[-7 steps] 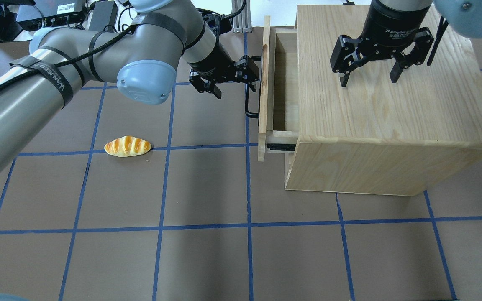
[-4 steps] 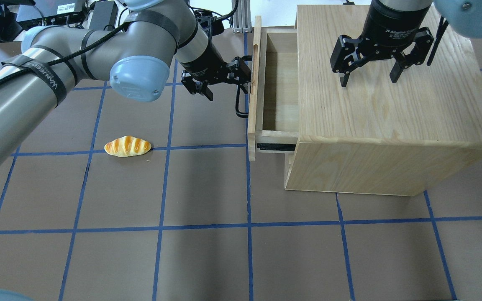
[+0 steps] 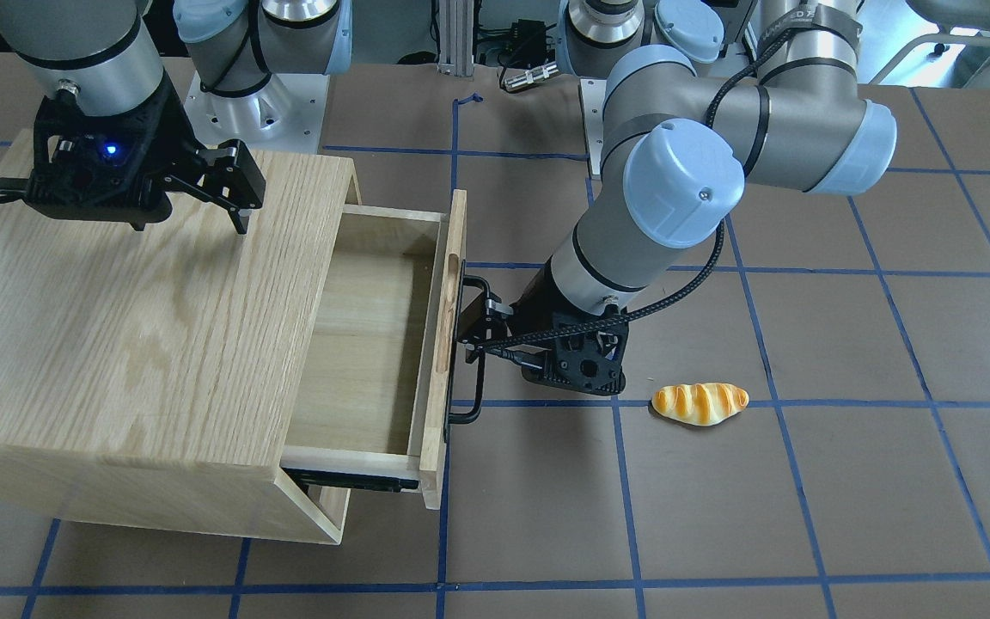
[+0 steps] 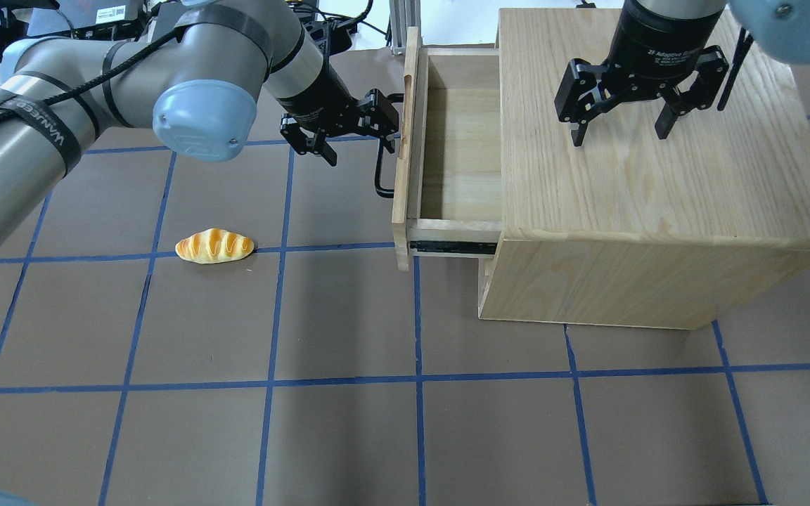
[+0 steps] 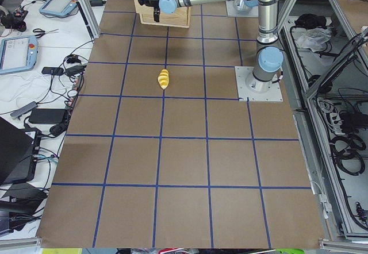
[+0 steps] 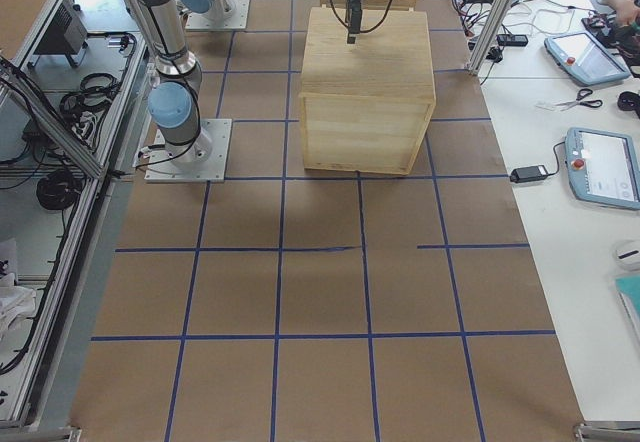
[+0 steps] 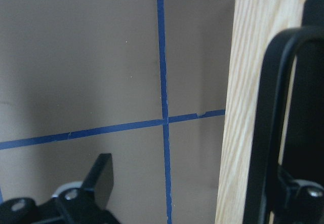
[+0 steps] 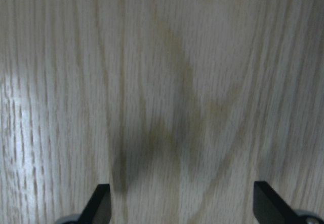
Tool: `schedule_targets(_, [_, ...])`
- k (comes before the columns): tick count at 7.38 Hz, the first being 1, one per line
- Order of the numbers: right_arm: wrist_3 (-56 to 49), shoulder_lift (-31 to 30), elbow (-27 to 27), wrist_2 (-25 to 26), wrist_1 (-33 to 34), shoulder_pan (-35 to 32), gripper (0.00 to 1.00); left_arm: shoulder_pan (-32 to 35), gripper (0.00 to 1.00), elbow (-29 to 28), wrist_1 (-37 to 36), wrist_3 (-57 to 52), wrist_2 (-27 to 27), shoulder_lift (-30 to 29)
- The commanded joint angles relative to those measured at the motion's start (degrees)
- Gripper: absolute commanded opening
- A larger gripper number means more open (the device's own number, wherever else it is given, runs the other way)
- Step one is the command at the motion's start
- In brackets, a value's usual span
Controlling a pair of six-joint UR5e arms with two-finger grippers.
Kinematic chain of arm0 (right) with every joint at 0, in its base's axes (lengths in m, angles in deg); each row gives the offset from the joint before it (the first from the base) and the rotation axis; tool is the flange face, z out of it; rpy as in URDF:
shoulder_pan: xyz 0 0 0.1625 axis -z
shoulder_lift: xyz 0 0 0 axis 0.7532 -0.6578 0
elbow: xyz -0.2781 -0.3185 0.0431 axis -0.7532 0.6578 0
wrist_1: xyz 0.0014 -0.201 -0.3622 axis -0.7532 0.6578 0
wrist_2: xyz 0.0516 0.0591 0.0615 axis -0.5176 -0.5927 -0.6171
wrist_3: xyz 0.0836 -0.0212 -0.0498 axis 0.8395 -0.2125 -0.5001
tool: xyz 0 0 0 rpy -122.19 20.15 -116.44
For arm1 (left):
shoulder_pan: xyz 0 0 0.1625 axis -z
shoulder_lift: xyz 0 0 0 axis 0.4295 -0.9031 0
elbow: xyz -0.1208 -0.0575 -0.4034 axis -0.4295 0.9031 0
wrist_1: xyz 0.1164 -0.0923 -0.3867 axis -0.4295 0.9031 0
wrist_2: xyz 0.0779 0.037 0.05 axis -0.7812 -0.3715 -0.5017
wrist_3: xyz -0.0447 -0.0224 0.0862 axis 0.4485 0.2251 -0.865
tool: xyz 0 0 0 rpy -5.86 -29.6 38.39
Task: Open upper drawer
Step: 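Pull the drawer handle outward with the left gripper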
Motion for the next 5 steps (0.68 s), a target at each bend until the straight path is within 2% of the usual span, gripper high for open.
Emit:
schedule_targets(1, [0.01, 0.0, 0.01, 0.0, 0.0, 0.09, 1.0, -1.03, 1.0, 0.08, 3.06, -1.53, -0.41, 0.9])
schedule_targets(5, [0.01, 0.0, 0.01, 0.0, 0.0, 0.0, 1.0, -2.6, 1.0, 1.3, 3.16, -3.36, -1.81, 1.69])
